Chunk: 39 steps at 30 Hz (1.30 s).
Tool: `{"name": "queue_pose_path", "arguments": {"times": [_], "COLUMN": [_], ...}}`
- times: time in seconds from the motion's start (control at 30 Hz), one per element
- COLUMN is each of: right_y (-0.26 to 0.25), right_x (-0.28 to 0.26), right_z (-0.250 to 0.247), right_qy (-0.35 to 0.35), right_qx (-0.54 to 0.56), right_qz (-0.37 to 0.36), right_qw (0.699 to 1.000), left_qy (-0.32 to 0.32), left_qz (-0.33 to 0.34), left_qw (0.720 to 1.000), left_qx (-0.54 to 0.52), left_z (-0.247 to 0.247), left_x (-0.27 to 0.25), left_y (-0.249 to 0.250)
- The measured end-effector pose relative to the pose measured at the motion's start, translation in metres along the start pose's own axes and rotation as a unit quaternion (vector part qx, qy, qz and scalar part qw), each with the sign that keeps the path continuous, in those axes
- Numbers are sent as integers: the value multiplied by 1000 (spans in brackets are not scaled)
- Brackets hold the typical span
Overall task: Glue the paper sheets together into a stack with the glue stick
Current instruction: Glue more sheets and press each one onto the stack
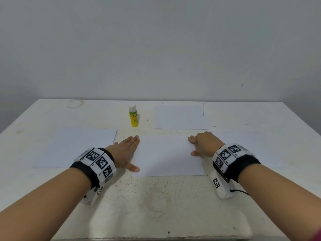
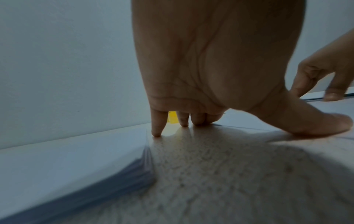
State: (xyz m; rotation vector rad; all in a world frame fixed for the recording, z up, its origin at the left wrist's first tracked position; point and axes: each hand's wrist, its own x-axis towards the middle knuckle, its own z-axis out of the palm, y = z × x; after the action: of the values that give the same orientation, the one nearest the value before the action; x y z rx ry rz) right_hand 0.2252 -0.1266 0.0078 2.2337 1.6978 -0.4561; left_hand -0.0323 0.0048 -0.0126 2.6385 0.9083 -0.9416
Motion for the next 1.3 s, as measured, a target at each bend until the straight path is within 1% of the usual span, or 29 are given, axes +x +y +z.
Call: {"name": "queue_pose_path", "arguments": {"times": [0.07, 0.13, 0.37, 0.5, 0.57, 0.63, 0.73, 0.77, 0.83, 0.9, 1.03, 1.17, 1.23, 1.3], "right_y": [7, 10, 15, 16, 16, 13, -4, -12, -25, -28, -10, -15, -20, -20], "right_x": [-5, -9, -8, -6, -6, -3, 2, 1, 0, -3, -4, 1, 3, 5], "right_z": [0, 2, 9, 15, 12, 6, 1, 2, 5, 8, 11, 10, 9, 8], "right_qy": [-42, -67, -96, -117, -121, -117, -62, -50, -48, -46, -52, -33, -47, -78], "right_qx": [19, 25, 22, -11, -7, 32, 84, 75, 9, -41, -30, -56, -52, -42], "right_qz": [-16, -32, -46, -54, -62, -52, 3, 16, 25, 19, 5, -11, -30, -41], "right_qw": [999, 997, 994, 992, 991, 991, 995, 996, 999, 998, 998, 998, 997, 995], "left_qy": [-7, -14, -6, -13, -14, -10, -11, -13, -14, -14, -12, 18, 39, 50], "left_qz": [2, 2, -8, -13, -14, -10, -4, -1, 11, 23, 26, 18, 22, 11], "left_qw": [1000, 1000, 1000, 1000, 1000, 1000, 1000, 1000, 1000, 1000, 1000, 1000, 999, 998], "left_qx": [3, 1, -4, -1, -3, -6, 1, 4, 5, 3, 9, -4, -13, -31], "left_z": [-2, -3, -3, -5, -5, -5, -7, -8, -7, -5, -3, -4, -8, -16], "left_x": [-1, -2, -1, -2, -2, -2, -4, -4, -3, -1, 5, 1, -2, -5], "left_y": [0, 1, 2, 3, 3, 4, 5, 4, 2, -3, -4, -2, -4, -7]}}
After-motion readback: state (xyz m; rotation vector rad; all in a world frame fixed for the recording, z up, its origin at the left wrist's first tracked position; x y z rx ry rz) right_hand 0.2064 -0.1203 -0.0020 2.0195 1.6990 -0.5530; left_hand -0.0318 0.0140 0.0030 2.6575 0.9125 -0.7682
